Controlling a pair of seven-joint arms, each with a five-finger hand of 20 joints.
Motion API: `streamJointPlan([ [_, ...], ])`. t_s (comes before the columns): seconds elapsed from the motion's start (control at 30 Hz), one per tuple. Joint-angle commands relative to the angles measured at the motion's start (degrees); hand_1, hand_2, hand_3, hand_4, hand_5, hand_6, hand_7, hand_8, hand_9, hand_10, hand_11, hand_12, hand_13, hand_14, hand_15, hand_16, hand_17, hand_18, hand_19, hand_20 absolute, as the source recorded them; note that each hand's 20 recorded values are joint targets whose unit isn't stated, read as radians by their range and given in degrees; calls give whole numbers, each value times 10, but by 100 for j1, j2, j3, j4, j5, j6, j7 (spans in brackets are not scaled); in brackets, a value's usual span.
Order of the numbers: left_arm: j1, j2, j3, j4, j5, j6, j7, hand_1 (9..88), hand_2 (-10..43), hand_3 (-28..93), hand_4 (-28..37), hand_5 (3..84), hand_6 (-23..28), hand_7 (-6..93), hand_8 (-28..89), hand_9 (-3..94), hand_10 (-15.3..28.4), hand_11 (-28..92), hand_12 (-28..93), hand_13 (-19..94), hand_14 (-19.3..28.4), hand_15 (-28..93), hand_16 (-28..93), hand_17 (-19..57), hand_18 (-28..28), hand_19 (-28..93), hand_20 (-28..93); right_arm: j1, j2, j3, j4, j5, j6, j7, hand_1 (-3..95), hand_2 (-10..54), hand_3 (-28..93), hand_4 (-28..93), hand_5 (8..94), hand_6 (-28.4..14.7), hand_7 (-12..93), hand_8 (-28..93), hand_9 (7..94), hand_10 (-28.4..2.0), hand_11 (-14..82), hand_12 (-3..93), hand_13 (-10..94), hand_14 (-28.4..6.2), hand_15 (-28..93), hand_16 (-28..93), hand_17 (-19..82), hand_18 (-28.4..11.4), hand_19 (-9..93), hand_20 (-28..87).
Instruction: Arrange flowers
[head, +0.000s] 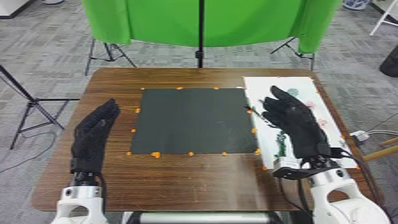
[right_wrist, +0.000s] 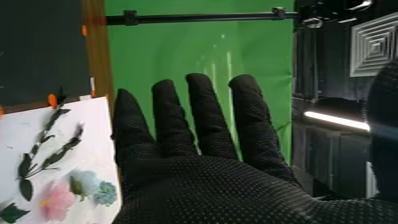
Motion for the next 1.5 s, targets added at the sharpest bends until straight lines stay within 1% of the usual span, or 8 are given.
streamJointPlan([
  [0.03, -20, 64, 20, 32, 25, -187, -200, 321, -95, 627, -164, 468, 22, 128, -71, 398, 114, 134, 122, 297, 134, 79, 33, 63, 115, 25, 215, 48, 108, -216, -44, -304, 894, -77, 223, -95, 699, -202, 354, -15, 144, -76, 410, -140, 55, 170, 323, -133, 85, 221, 203, -171, 83, 258],
  [0.2, -39, 79, 0, 13, 76, -188, -236, 321, -95, 625, -163, 469, 22, 127, -70, 404, 117, 138, 123, 300, 137, 80, 34, 62, 115, 25, 214, 273, 413, -409, -163, -1791, 2312, 421, 278, -95, 662, -252, 459, -20, 226, -98, 524, -150, 166, 191, 503, -125, 166, 244, 321, -160, 245, 394],
  [0.37, 31, 35, 28, -17, 217, -314, -420, 321, -95, 625, -161, 469, 22, 126, -69, 407, 118, 140, 123, 304, 138, 81, 35, 61, 115, 25, 214, 215, 663, -34, -191, -5414, 2011, 980, 373, -95, 238, -228, 573, -49, 192, -64, 616, -165, 229, 223, 621, -140, 348, 234, 388, -172, 515, 477],
  [0.43, 19, 48, 16, -22, 293, -344, -483, 321, -95, 625, -160, 469, 23, 125, -69, 408, 118, 141, 123, 304, 139, 81, 35, 60, 115, 27, 214, 228, 824, -45, -302, -6100, 1549, 1415, 379, -95, 198, -199, 614, -51, 181, -59, 668, -169, 233, 225, 671, -131, 380, 235, 413, -169, 595, 487],
  [0.7, -16, 83, 8, -35, 303, -424, -634, 320, -95, 624, -158, 468, 26, 117, -66, 408, 121, 141, 123, 305, 142, 81, 36, 56, 115, 29, 211, 494, 1215, -468, -28, -7198, 461, 2257, 311, -95, 485, -258, 694, -41, 177, -56, 772, -143, 238, 221, 816, -74, 420, 246, 554, -110, 770, 451],
  [0.9, 15, 73, -3, -40, 524, -584, -776, 320, -95, 622, -157, 466, 26, 112, -64, 407, 122, 138, 124, 303, 145, 79, 36, 54, 114, 29, 209, 498, 1301, -556, 129, -7365, 279, 2501, 316, -95, 509, -267, 709, -39, 177, -59, 789, -138, 238, 219, 840, -68, 420, 251, 577, -98, 794, 418],
  [1.33, 17, 110, 17, -30, 501, -787, -876, 315, -95, 624, -153, 463, 29, 104, -61, 407, 123, 134, 125, 299, 145, 77, 37, 48, 115, 24, 204, 596, 1365, -818, 670, -7677, 228, 2688, 329, -95, 407, -247, 733, -34, 269, -52, 813, -138, 306, 244, 886, -45, 474, 270, 629, -79, 882, 365],
  [1.5, 11, 91, 86, -14, 310, -602, -641, 315, -95, 632, -149, 464, 28, 104, -60, 408, 123, 134, 125, 301, 147, 77, 38, 47, 115, 22, 202, 493, 1294, -819, 785, -7698, 20, 2740, 321, -95, 488, -239, 743, -32, 281, -51, 822, -140, 314, 247, 895, -44, 469, 277, 634, -76, 894, 347],
])
